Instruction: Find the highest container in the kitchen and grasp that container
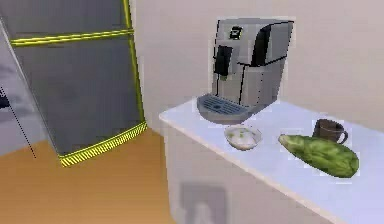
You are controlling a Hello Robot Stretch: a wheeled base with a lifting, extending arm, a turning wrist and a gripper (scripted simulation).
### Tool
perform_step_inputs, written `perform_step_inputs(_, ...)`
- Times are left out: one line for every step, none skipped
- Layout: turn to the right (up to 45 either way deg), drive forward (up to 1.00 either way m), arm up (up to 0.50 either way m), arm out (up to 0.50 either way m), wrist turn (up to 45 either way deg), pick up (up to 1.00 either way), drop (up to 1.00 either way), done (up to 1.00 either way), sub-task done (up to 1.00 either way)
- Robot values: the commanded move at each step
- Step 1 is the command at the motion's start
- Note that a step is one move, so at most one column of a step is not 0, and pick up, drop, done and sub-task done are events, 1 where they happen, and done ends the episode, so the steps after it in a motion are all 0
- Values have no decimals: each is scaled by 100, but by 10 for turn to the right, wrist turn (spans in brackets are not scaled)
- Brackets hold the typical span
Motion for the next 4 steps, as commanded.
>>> perform_step_inputs(-450, 0, 0, 0, 0, 0, 0, 0, 0)
perform_step_inputs(0, 0, 50, 0, 0, 0, 0, 0, 0)
perform_step_inputs(0, 0, 38, 0, 0, 0, 0, 0, 0)
perform_step_inputs(0, 0, 0, 50, 0, 0, 0, 0, 0)
